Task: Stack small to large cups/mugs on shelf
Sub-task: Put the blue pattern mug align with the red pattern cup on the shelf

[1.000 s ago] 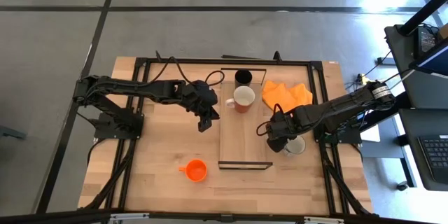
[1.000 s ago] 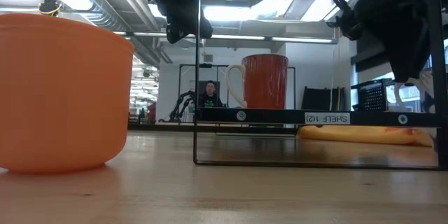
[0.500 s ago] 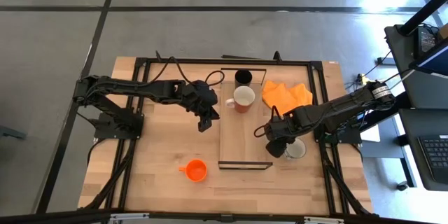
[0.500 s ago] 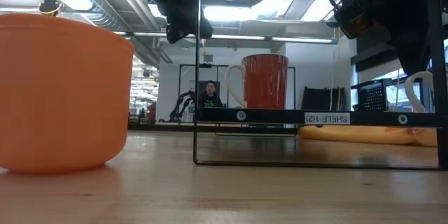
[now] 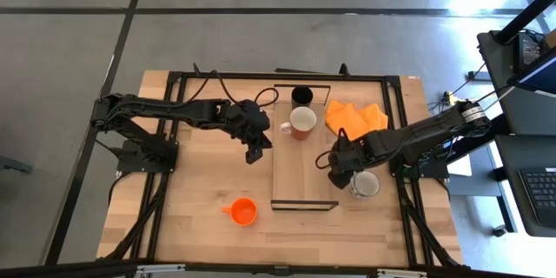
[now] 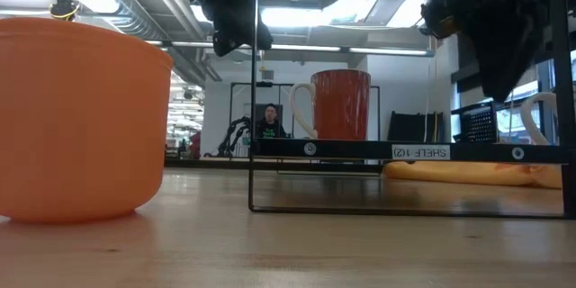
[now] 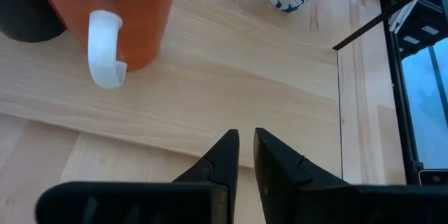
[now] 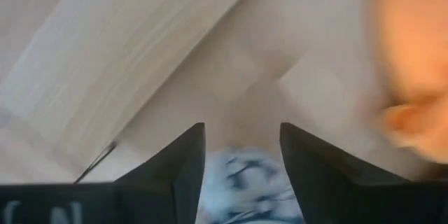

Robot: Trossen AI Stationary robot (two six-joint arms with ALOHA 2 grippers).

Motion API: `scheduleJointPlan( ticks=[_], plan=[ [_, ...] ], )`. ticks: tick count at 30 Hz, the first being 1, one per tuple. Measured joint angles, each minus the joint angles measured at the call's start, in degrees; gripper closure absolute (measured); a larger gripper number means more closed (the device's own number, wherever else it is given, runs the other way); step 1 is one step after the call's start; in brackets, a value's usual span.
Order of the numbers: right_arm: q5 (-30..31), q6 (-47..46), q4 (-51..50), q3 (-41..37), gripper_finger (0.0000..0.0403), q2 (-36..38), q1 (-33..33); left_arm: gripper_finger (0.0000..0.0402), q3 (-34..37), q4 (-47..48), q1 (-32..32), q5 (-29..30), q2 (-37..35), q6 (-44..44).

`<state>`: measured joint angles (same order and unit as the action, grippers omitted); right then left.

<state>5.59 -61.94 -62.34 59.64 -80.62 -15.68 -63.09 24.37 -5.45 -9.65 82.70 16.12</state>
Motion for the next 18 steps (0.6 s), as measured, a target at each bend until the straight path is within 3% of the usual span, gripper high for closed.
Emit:
scheduleJointPlan(
  ticks=[3, 6, 11, 18],
  plan=[
    [6.8, -5.3, -8.4, 2.8, 0.0217, 0.0, 0.0, 0.0363, 0.0, 0.7, 0.0, 0.0, 0.0, 0.0],
    [8.7, -9.8, -16.8, 6.1, 0.0217, 0.0, 0.0, 0.0363, 0.0, 0.7, 0.0, 0.0, 0.0, 0.0],
    [2.5, -14.2, -25.9, 10.3, 0.0217, 0.5, -0.2, 0.0363, 0.0, 0.7, 0.0, 0.0, 0.0, 0.0],
    [-2.3, -28.5, -27.6, 8.4, 0.0217, 6.4, -6.6, 0.0363, 0.0, 0.7, 0.0, 0.0, 0.0, -0.2]
  ],
)
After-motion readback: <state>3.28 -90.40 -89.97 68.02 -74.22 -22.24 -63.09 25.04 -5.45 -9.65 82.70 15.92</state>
